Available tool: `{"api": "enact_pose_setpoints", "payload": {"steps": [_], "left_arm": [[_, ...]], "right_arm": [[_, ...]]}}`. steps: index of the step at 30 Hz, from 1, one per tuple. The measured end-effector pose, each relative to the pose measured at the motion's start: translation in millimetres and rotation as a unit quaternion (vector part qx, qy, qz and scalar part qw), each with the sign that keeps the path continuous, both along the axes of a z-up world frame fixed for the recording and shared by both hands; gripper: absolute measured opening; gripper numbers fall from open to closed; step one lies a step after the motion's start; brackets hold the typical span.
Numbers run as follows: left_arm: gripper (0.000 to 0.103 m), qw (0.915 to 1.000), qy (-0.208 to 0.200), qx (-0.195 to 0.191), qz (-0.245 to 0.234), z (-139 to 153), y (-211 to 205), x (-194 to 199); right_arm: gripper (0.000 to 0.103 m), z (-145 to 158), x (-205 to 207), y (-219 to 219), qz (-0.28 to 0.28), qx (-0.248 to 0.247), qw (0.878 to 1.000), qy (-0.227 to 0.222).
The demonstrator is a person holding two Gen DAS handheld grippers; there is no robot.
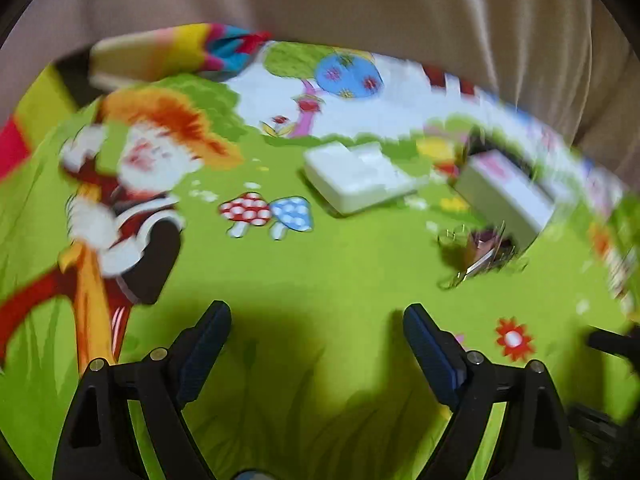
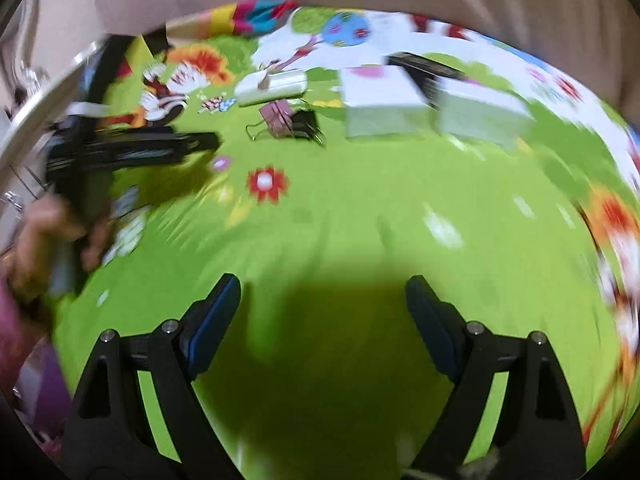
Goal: Organize rigid objects
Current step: 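Move both open tools back over the remaining items on the mat, then grasp the pink binder clip with left tool while right tool grasps a small clip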
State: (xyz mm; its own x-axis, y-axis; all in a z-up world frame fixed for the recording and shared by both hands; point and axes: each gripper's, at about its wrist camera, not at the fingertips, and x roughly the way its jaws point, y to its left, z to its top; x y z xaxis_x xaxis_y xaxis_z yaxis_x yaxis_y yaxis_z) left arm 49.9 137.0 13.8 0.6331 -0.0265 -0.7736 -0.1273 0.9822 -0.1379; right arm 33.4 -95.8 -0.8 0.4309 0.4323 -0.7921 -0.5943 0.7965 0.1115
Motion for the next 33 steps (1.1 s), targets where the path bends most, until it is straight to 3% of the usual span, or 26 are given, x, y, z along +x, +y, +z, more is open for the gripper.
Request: {"api": "enact_pose_setpoints", "payload": {"steps": [4, 6, 12, 13, 14, 15, 16, 19, 21, 25, 31, 33], "left_arm": [[0.093, 0.9914, -0.047, -0.117, 0.035, 1, 38, -16], [0.093, 0.9873, -0.059, -0.14, 0.047, 0, 43, -18], [0.096, 0.9915, -0.047, -0.113, 0.044, 1, 34, -11], [0.096, 0.9913, -0.048, -0.115, 0.044, 1, 35, -10], [0.096, 0.9908, -0.049, -0.118, 0.044, 1, 37, -11], [0.096, 0.9903, -0.051, -0.122, 0.044, -1, 39, -17], [0.096, 0.9898, -0.053, -0.125, 0.045, -2, 40, -17], [0.096, 0.9902, -0.052, -0.122, 0.045, -3, 41, -19], [0.097, 0.9911, -0.049, -0.116, 0.044, -4, 39, -18], [0.098, 0.9939, -0.037, -0.099, 0.03, -4, 29, -13], [0.098, 0.9856, -0.025, -0.167, -0.012, -7, -20, 0], [0.099, 0.988, -0.019, -0.153, -0.012, -9, -41, 17]], "right_arm": [[0.089, -3, 41, 51, 0.052, 0.003, 0.998, -0.017], [0.089, -3, 64, 75, 0.068, -0.01, 0.997, -0.022], [0.091, -5, 94, 94, 0.1, -0.02, 0.994, -0.024], [0.083, -4, 91, 90, 0.113, -0.014, 0.993, -0.025], [0.04, -2, 87, 85, 0.128, -0.005, 0.991, -0.029], [0.041, 1, 79, 74, 0.147, 0.0, 0.988, -0.039], [0.023, 0, 70, 67, 0.162, 0.003, 0.986, -0.038], [0.022, 0, 40, 31, 0.18, 0.013, 0.983, -0.022], [0.022, -2, 6, -2, 0.176, -0.004, 0.983, -0.051], [0.022, -2, -33, -50, 0.129, -0.016, 0.99, -0.058], [0.022, -1, -62, -83, 0.066, -0.018, 0.996, -0.052], [0.022, -1, -58, -79, 0.066, -0.022, 0.996, -0.054]]}}
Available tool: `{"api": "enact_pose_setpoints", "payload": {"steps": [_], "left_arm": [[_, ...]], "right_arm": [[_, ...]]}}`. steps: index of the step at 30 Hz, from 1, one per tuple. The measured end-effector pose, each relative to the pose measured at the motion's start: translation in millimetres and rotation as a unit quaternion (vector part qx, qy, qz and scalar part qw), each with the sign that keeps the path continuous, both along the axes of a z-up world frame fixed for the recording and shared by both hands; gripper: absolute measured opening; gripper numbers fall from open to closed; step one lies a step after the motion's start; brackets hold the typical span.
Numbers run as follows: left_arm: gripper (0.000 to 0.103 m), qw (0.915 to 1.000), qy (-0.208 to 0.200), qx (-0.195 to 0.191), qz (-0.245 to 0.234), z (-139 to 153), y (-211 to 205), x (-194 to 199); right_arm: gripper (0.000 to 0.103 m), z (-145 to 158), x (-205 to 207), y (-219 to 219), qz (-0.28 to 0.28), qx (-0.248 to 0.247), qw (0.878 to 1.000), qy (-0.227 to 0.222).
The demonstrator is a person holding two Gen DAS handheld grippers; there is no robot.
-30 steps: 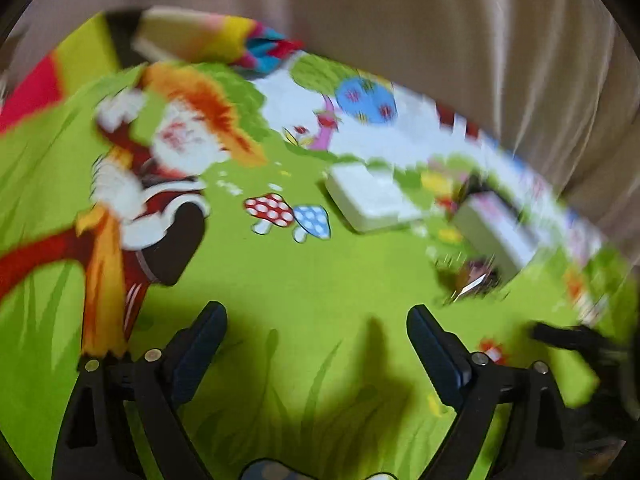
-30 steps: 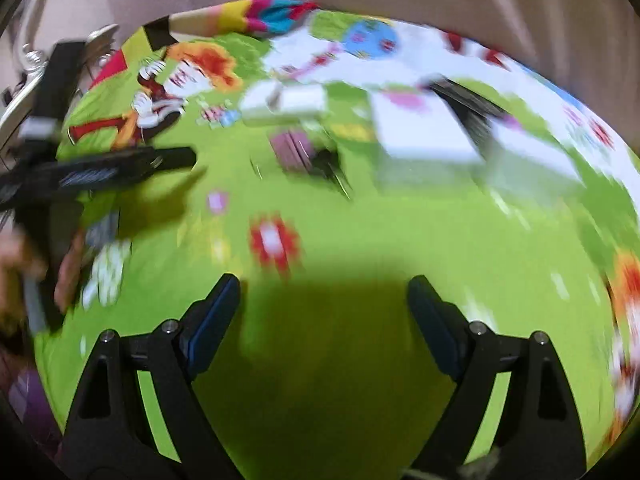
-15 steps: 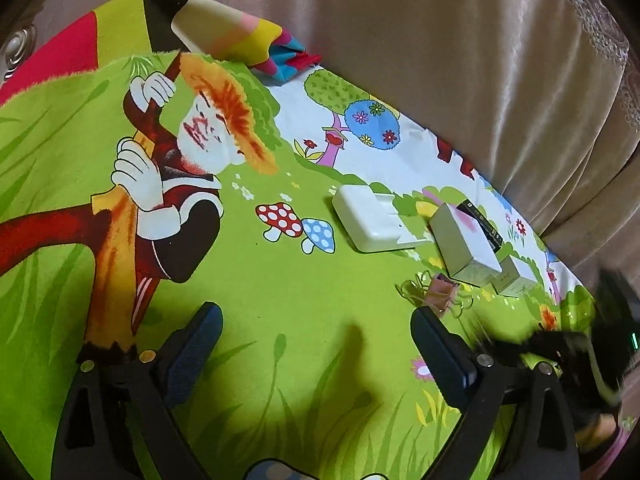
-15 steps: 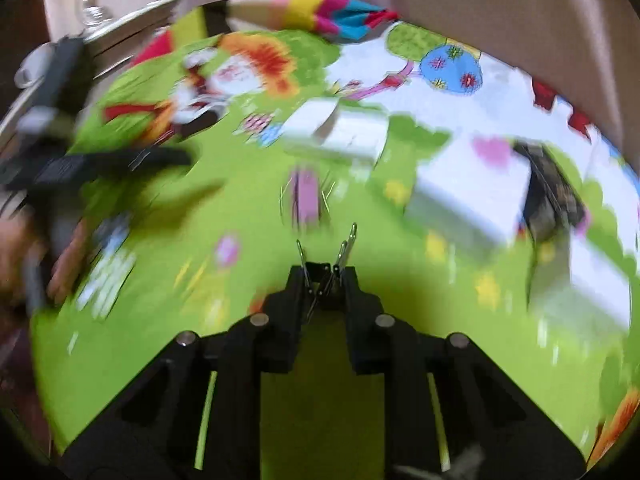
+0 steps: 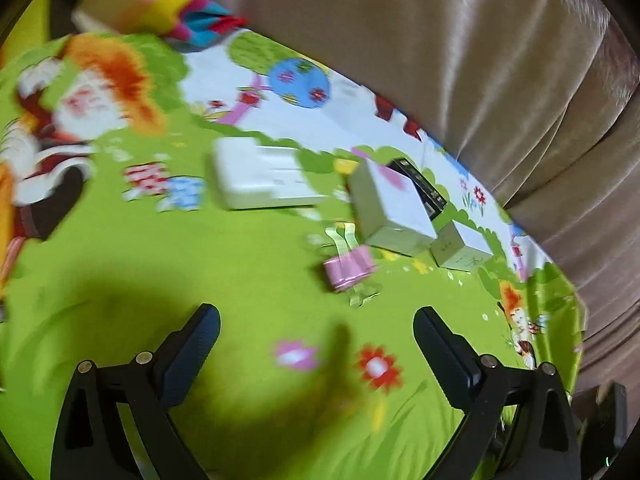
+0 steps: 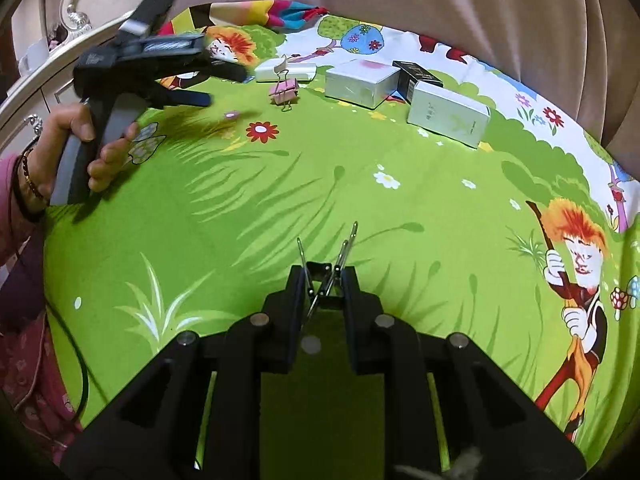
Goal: Organize rigid objects
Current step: 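Grasp the pink binder clip with left tool while right tool grasps a small clip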
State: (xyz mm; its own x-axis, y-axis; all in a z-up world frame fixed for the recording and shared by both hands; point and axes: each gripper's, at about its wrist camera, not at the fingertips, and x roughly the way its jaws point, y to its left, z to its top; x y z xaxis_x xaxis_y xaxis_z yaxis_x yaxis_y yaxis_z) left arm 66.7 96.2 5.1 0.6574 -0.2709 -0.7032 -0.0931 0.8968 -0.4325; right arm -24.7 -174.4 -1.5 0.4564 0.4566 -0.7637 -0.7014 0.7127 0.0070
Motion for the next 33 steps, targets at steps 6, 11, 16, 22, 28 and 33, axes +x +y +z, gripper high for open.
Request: {"api": "enact_pose_setpoints", "payload": {"steps": [6, 11, 16, 22, 28, 33], "left_arm": [[0.08, 0.9931, 0.029, 0.11, 0.031, -4, -42, 46], [0.037, 0.9896, 0.021, 0.141, -0.013, -1, -61, 3], [0.037, 0.9968, -0.009, 0.078, 0.015, 11, -49, -95], [0.037, 0.9664, -0.185, 0.171, 0.052, 83, -76, -212], [0.038, 0.9235, -0.32, 0.203, 0.062, 165, -99, -279], [0.038, 0.912, -0.346, 0.209, 0.07, 192, -106, -298]], "right_arm": [[0.022, -1, -1, 2, -0.001, -0.006, 1.0, -0.005], [0.022, -1, -8, 7, -0.005, -0.027, 0.999, -0.029], [0.022, 8, -10, -3, -0.038, -0.014, 0.998, -0.05], [0.022, 68, -76, -54, -0.166, 0.132, 0.962, -0.17], [0.022, 155, -158, -82, -0.19, 0.19, 0.91, -0.316], [0.022, 196, -192, -81, -0.174, 0.199, 0.894, -0.361]]}}
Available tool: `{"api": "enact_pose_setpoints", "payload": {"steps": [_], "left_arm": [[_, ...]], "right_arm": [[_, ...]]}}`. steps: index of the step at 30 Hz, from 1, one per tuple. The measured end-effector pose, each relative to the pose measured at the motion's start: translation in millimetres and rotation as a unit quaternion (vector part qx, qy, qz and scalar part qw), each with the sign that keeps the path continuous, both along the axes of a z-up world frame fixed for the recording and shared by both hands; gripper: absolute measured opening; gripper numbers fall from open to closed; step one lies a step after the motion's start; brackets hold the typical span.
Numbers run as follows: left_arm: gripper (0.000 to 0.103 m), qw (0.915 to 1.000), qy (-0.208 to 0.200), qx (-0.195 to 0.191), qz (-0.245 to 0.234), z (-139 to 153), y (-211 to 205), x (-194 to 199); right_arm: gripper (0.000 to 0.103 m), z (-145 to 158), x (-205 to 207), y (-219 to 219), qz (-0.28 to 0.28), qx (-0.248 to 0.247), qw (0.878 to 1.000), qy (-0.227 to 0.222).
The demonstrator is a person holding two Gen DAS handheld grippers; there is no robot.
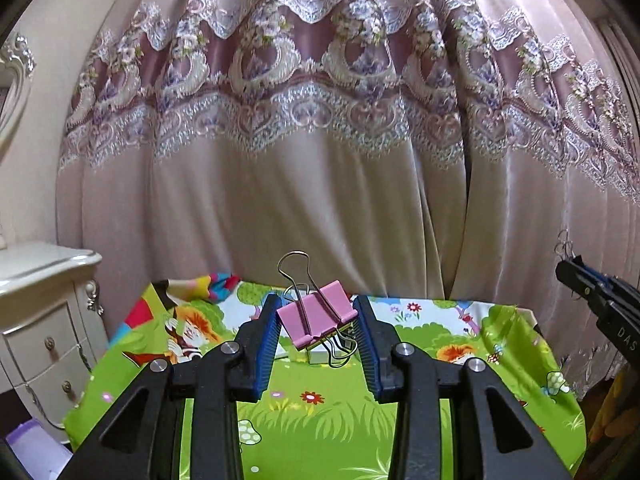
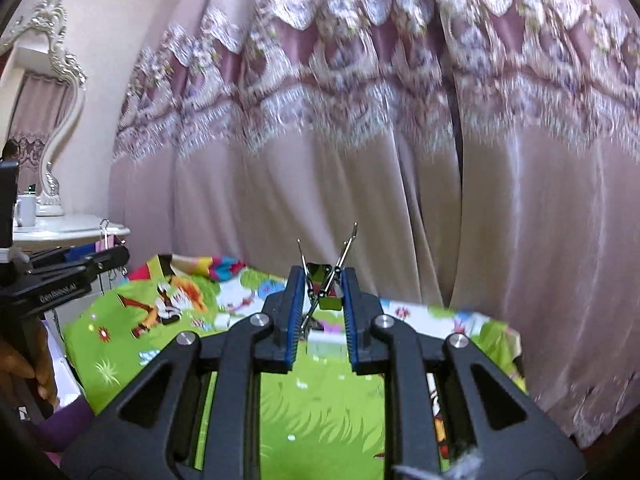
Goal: Organize rigid objects
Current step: 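Grasp the pink binder clip with left tool while right tool grasps a small clip, then carry both clips over the bin and open both tools to drop them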
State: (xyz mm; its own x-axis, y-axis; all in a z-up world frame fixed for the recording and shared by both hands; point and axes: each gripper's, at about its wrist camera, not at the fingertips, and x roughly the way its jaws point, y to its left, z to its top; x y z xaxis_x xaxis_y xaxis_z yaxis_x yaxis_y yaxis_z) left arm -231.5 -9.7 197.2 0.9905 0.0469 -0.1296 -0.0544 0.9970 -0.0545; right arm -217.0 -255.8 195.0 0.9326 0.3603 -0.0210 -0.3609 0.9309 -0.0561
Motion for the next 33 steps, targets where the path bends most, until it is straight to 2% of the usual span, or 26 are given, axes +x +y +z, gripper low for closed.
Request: {"api": "enact_pose_setpoints", "payload": {"steps": [3, 10, 20, 26, 33], "left_arm": [[0.038, 1.0, 0.0, -0.006, 0.001, 6, 3, -9], [0.038, 0.9994, 0.012, -0.011, 0.03, 4, 30, -37], [0.038, 0.9941, 0.046, -0.026, 0.094, -19, 86, -74], [0.038, 0.9868, 0.075, -0.038, 0.139, -39, 118, -97], [0.038, 0.9691, 0.126, -0.078, 0.197, -76, 166, -124]], "right_arm": [[0.022, 9, -10, 10, 0.011, -0.008, 1.0, -0.005], [0.022, 8, -23, 46, 0.065, -0.019, 0.998, 0.0], [0.022, 8, -35, 118, 0.186, -0.038, 0.982, 0.021], [0.022, 3, -44, 170, 0.273, -0.058, 0.959, 0.045], [0.022, -31, -56, 244, 0.377, -0.119, 0.91, 0.123]]}}
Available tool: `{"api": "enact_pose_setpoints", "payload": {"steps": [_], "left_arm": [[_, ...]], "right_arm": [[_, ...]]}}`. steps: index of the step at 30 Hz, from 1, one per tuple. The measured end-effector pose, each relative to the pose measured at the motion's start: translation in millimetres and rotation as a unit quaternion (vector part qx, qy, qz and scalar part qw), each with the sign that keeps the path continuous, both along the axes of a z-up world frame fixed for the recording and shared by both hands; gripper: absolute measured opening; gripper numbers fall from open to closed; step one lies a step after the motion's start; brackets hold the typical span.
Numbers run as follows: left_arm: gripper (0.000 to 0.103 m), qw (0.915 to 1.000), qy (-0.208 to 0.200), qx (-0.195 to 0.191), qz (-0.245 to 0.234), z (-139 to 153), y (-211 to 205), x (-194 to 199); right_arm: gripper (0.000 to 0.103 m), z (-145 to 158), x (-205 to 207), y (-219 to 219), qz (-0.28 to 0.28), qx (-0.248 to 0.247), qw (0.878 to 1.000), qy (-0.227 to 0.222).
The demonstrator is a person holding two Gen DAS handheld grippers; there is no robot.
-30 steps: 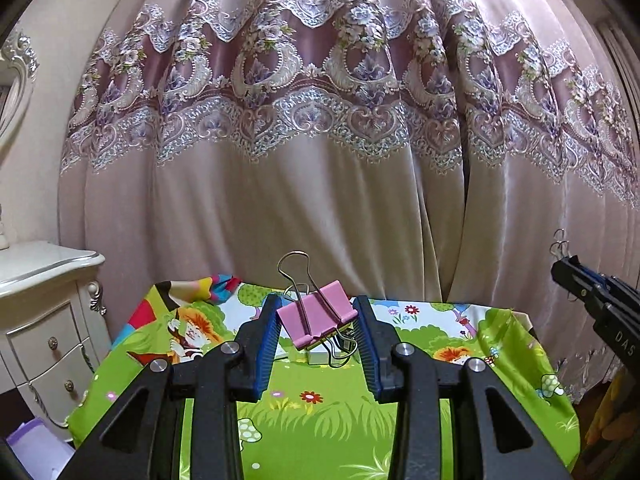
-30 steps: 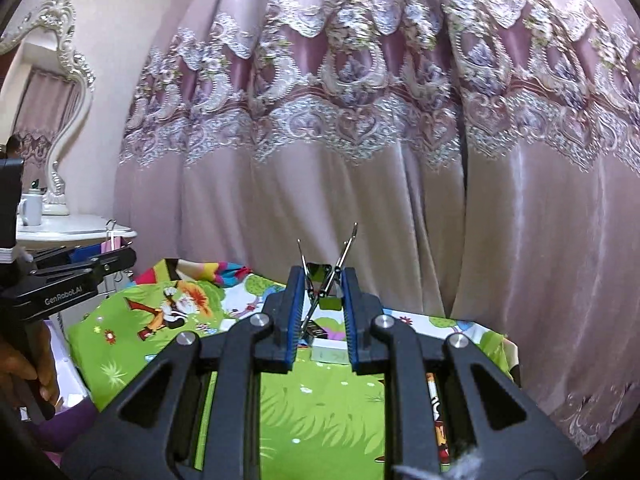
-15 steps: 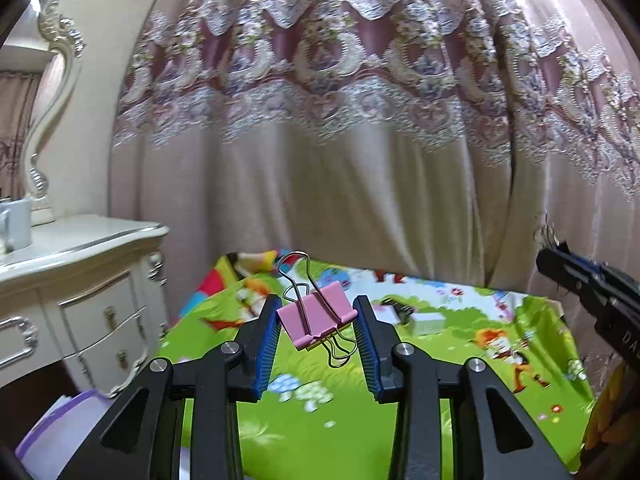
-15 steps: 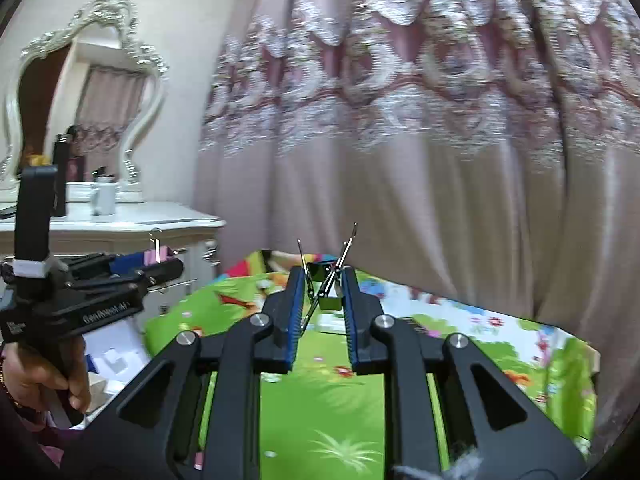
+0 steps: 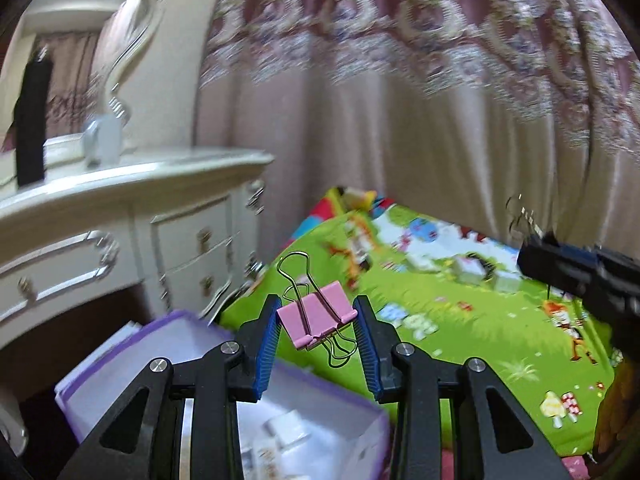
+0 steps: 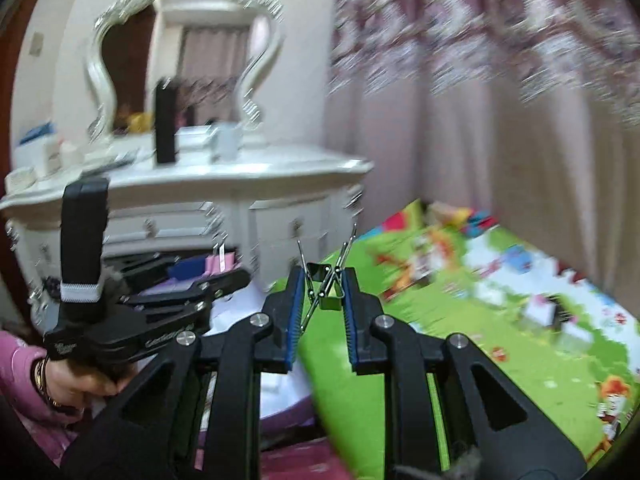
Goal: Organize rigid objects
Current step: 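Carry both clips over the bin and open both tools to drop them, then grasp a white box with right tool while left tool grasps the pink-printed white box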
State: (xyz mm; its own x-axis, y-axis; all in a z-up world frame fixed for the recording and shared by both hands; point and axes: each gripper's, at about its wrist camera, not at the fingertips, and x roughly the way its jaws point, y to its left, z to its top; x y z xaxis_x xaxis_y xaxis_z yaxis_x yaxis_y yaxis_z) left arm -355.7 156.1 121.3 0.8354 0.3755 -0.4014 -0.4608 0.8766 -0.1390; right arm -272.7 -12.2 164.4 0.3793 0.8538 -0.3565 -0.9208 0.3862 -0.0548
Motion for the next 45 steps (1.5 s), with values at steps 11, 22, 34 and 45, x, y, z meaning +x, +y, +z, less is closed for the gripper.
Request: {"api": "enact_pose_setpoints", "payload": {"steps": [11, 22, 34, 45], "left_arm": [[0.038, 0.994, 0.055, -0.052, 0.079, -44, 56, -29], [0.039, 0.9747, 0.139, -0.082, 0.154, -84, 95, -37], [0.091, 0.9624, 0.185, -0.015, 0.199, -81, 88, -21], [0.092, 0.9763, 0.185, -0.09, -0.069, -72, 9, 120]], "right_arm": [[0.022, -62, -49, 78, 0.128, -0.126, 0.984, 0.005], [0.022, -116, -60, 121, 0.185, -0.205, 0.96, 0.039], [0.072, -114, -11, 91, 0.127, -0.17, 0.973, 0.094], [0.084, -129, 148, -41, -0.148, -0.155, 0.962, 0.17]]}}
